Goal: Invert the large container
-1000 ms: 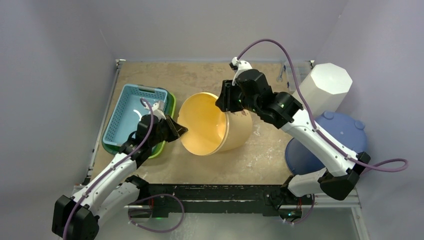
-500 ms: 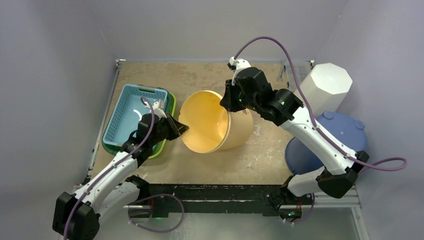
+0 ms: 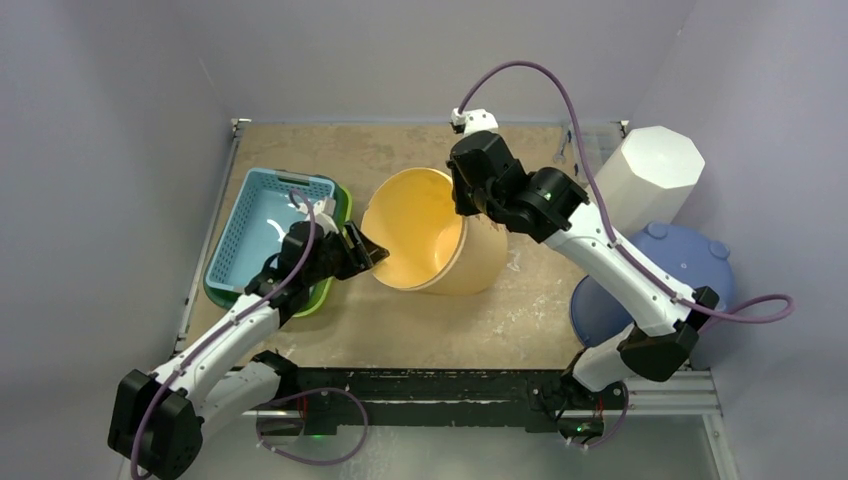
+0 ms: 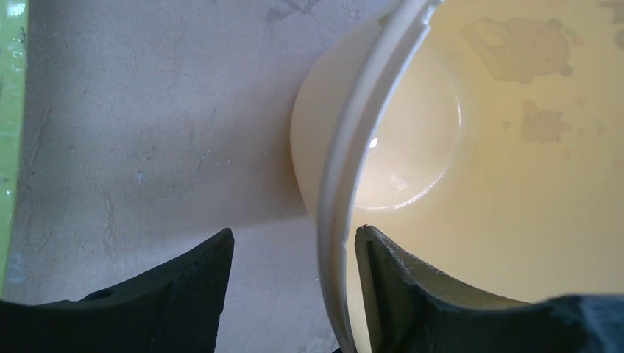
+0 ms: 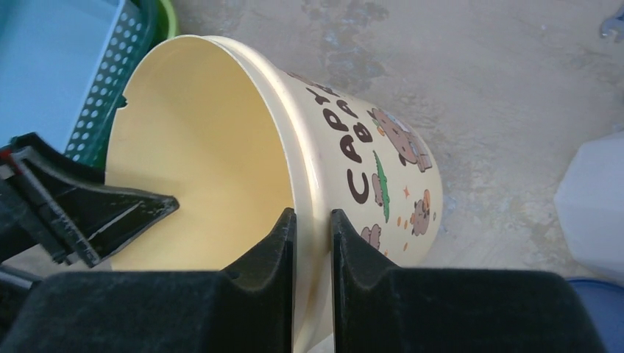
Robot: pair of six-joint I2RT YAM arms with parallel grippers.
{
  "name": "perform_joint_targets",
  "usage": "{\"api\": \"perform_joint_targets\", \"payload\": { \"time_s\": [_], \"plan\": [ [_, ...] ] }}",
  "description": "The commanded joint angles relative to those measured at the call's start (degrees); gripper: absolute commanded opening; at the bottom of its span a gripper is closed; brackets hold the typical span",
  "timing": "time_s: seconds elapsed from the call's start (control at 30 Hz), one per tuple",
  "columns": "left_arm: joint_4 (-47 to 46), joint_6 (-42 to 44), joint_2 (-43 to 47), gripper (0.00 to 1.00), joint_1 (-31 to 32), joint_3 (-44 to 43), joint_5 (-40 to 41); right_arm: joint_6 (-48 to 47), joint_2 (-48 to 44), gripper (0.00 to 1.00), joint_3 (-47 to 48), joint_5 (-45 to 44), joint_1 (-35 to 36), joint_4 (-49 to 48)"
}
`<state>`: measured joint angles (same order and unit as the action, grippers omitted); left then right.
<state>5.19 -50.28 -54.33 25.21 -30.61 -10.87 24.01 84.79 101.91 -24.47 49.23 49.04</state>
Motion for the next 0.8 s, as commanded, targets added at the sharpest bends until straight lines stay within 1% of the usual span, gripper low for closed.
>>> {"api": "perform_joint_targets", "payload": {
  "time_s": [0.0,0.1,0.17,0.23,0.37,0.47,0.53,0.67,0.77],
  "plan": [
    [3.81,1.38,1.82,0.64,0.19,-5.26,1.49,0.07,0.79,0.00,2.88,-10.73,0.31,2.41],
    [7.07,2.15,4.06,0.74,0.18,-7.18,2.85,0.11,0.97,0.00,3.90,-14.47,0.29,2.85],
    [8.83,2.58,5.13,0.79,0.19,-8.30,3.49,-0.17,1.31,0.00,5.29,-16.88,0.31,3.54],
    [10.11,3.05,5.97,0.86,0.21,-9.18,3.94,-0.65,1.72,0.00,6.94,-18.84,0.32,4.32],
    [11.99,3.64,6.65,0.88,0.19,-10.64,4.16,-1.79,2.70,0.00,9.17,-22.03,0.26,5.71],
    [13.49,3.81,7.32,0.88,0.23,-11.26,5.89,-2.51,3.68,0.00,9.35,-25.76,0.50,7.26],
    [15.88,3.69,7.73,0.88,0.19,-11.84,8.73,-2.67,4.44,0.00,8.24,-28.82,0.87,8.30],
    [24.00,3.18,7.22,0.89,0.19,-14.60,16.18,-1.86,5.98,0.00,4.39,-34.46,2.96,9.24],
    [28.75,3.25,6.45,0.90,0.19,-16.70,19.86,-0.72,7.66,0.00,3.03,-36.89,5.26,10.46]
  ]
}}
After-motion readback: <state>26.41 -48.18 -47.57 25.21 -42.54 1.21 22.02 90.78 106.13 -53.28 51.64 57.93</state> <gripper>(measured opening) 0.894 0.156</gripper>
